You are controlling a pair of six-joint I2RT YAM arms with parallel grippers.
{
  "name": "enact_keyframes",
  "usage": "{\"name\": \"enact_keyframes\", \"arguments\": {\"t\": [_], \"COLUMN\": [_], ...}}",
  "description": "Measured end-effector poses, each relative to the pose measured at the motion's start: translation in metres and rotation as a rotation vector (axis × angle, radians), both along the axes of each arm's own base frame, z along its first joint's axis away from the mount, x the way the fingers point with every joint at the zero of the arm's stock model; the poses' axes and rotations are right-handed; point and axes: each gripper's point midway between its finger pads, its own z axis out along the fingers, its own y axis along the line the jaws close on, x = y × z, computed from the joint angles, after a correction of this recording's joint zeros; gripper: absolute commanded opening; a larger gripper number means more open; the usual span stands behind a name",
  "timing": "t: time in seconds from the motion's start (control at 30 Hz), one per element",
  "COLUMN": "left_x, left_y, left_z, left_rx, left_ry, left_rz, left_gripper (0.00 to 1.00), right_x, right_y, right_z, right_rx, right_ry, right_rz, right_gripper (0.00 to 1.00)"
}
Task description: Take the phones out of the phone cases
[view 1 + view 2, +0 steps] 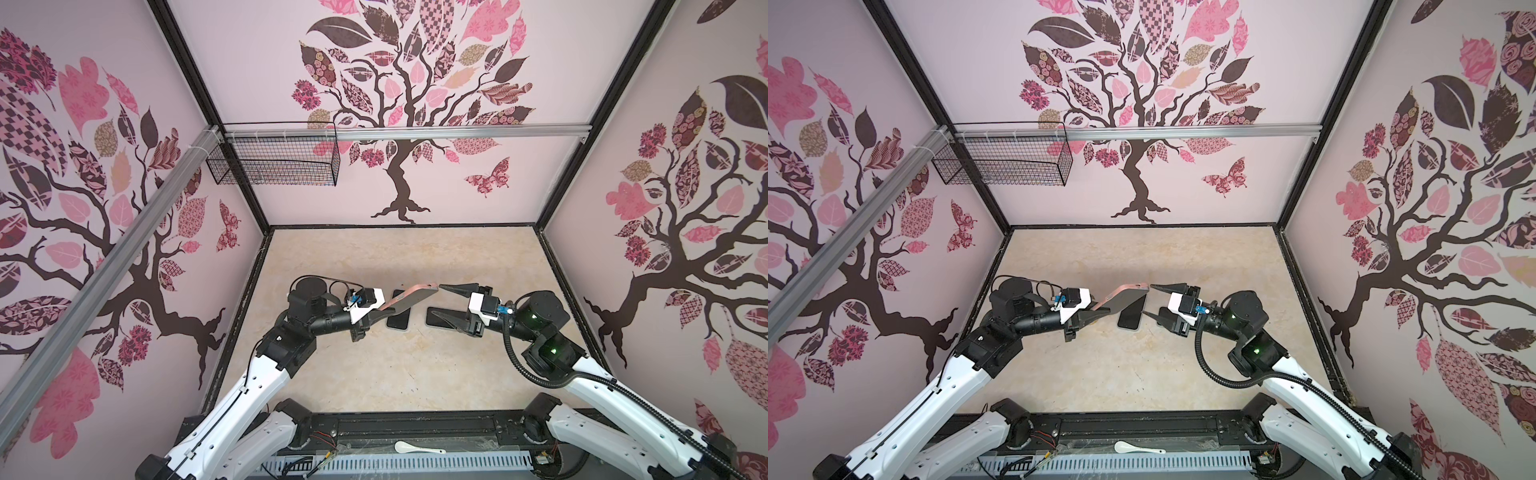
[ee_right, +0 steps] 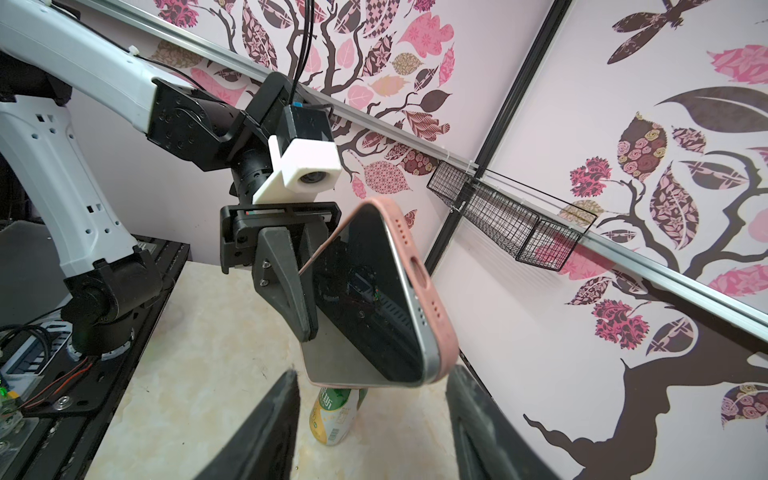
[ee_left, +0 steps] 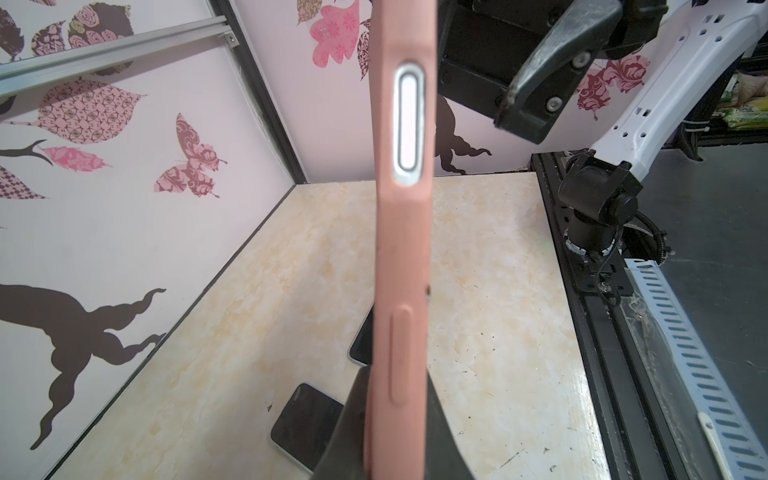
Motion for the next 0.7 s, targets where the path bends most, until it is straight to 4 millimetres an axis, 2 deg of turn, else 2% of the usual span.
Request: {"name": "enact_keyframes", "arguments": {"t": [0.7], "left_x": [-0.0028], "left_y": [-0.0011], "left_z": [-0.0088], "left_rx": [0.024], "left_ry": [0.023], "left_rz": [-0.020], "left_gripper": [0.00], "right_x": [-0.0040], "right_y": [0.0030], "right_z": [-0.0039], "right_rx": [-0.013], "right_ry": [0.031], "right_rz": [0.044], "right_gripper": [0.59]}}
